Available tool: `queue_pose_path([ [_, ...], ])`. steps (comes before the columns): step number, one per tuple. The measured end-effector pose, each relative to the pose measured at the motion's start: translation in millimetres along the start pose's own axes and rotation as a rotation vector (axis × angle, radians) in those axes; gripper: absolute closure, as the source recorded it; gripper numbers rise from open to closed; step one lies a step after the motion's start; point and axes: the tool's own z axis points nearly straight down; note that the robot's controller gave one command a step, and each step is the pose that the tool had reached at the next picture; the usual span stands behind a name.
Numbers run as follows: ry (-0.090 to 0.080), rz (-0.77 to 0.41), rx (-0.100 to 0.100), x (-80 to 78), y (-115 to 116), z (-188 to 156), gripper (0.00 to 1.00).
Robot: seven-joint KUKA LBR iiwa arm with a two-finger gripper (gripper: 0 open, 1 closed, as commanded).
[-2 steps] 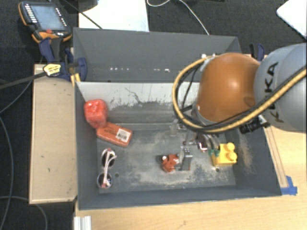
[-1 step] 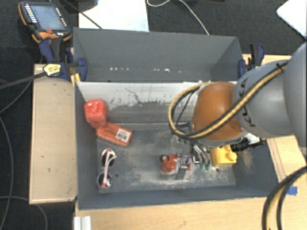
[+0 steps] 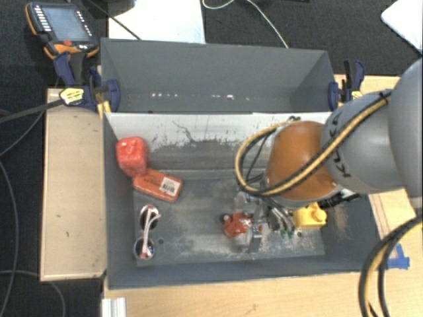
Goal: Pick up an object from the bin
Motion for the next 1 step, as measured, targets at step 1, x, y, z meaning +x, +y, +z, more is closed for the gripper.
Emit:
queue_pose_path([
  [1,-0.006,0.112,-0.001,4.3,5.7,-30.7,0.0],
])
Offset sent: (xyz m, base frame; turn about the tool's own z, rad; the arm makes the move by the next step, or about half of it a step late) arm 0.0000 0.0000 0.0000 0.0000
